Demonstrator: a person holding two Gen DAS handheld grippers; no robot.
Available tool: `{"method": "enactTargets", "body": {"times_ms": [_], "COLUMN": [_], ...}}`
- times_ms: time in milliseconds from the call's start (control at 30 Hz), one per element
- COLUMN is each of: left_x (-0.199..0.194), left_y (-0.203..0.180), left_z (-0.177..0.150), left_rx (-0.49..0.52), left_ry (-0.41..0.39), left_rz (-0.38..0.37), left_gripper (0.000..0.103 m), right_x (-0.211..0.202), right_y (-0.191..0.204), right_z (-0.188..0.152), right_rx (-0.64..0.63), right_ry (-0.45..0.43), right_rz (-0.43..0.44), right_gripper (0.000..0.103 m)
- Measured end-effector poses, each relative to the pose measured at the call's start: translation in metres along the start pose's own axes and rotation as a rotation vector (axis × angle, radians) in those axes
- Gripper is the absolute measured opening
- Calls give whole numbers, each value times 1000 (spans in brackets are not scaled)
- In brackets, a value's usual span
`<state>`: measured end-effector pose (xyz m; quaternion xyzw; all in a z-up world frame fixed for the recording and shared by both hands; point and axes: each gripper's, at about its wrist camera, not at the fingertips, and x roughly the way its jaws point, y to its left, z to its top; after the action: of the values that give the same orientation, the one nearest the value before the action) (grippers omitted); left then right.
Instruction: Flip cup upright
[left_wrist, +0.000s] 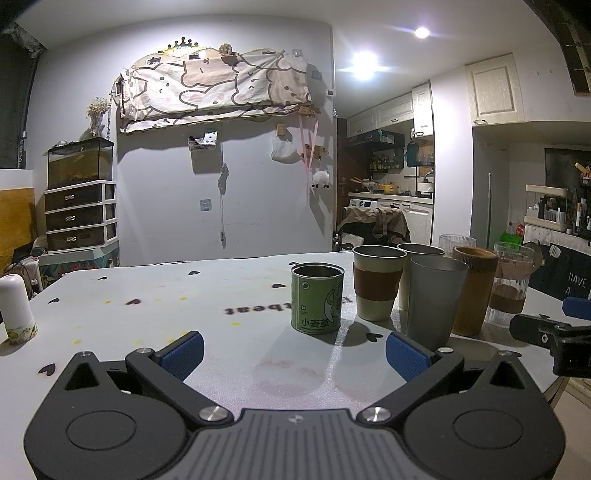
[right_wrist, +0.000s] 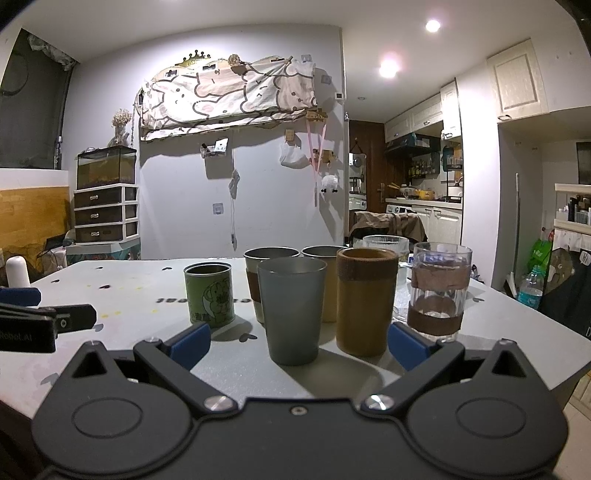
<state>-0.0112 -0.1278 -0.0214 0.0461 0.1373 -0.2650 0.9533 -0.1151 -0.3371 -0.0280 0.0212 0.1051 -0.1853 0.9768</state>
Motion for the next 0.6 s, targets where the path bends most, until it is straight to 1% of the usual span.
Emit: {"method": "enactTargets", "body": {"times_ms": [600], "left_x": [0], "left_y": [0], "left_z": [0], "left_rx": [0], "left_ry": [-1], "left_rz": [-1], "left_gripper": [103], "right_x": [0], "right_y": [-1], "right_z": [1], "right_rx": [1], "right_ry": [2], "right_rz": [1], "right_gripper": [103]}}
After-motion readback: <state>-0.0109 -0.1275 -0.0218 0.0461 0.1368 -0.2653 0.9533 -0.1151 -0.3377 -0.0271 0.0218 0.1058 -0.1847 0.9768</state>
